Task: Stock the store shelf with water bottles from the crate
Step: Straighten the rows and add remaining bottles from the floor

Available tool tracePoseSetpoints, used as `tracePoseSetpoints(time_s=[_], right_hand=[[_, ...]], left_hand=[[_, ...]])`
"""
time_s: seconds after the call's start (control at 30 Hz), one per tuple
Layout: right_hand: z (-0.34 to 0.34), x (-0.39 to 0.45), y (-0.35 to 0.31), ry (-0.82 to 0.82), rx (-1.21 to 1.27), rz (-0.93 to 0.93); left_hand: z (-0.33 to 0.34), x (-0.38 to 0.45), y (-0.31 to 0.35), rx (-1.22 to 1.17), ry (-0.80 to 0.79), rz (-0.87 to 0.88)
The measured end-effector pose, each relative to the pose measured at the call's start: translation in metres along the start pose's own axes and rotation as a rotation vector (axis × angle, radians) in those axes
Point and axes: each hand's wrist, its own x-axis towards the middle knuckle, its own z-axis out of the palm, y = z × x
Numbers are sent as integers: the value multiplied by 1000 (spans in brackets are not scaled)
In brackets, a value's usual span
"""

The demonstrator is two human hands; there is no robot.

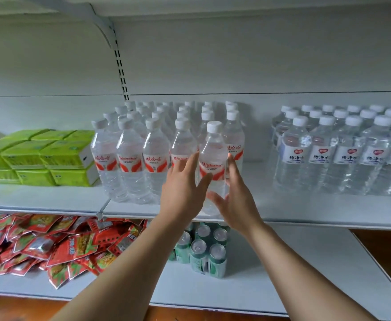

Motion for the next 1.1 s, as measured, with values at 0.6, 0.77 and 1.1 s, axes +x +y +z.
tracePoseSetpoints(time_s=[0.6,0.77,1.1], right_hand=[[25,7,16,25,-303,74],[3,-7,6,9,-432,62],[-38,-90,42,152,-368,-120]], left_hand=[[12,-9,-9,-8,31,-47],[16,-24,1,-83,-16,-116],[80,-85,27,-190,-78,-201]])
